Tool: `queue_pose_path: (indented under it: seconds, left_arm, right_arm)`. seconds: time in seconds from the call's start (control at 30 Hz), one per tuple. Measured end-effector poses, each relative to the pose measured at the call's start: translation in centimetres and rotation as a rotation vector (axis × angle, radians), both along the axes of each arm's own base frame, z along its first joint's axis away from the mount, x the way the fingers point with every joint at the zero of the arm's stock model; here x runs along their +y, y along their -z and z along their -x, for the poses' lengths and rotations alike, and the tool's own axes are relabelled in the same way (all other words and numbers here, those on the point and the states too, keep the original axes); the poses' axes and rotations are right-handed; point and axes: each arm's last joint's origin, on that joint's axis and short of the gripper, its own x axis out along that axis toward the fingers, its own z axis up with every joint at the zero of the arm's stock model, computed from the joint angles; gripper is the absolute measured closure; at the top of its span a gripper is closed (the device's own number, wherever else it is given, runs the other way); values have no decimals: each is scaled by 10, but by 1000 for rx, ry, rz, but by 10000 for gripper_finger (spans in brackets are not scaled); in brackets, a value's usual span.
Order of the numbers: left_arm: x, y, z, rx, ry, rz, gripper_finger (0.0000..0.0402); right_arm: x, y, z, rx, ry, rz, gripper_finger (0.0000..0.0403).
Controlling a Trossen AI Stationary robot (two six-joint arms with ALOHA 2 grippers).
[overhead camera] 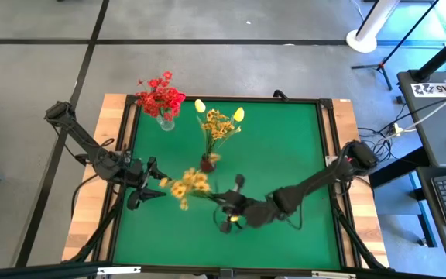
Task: Sort flowers into vase by color
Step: Put the yellow flowers into the red vase
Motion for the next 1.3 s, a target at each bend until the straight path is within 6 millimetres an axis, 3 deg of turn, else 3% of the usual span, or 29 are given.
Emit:
queue_pose_path:
  seconds: [0.1, 0.3, 0.53, 0.67, 0.87, 1.3]
  left_arm:
    - [0, 0, 0, 0, 0, -2, 136]
    - [0, 0, 0, -7, -2, -24, 136]
    - [2, -4, 0, -45, -79, -92, 136]
    - [3, -5, 0, -55, -99, -112, 136]
    - [3, -5, 0, -55, -107, -112, 136]
    - [3, -5, 0, -54, -107, -113, 136]
  right_arm:
    - [-18, -1, -10, -108, -125, 30, 401]
    - [-65, 7, -11, -394, -165, 126, 402]
    - [-134, 40, -3, -638, -57, 109, 402]
    - [-160, 49, -10, -668, -62, 86, 403]
    - [-172, 63, -19, -634, -48, 87, 403]
    - [-172, 83, -24, -516, -29, 88, 376]
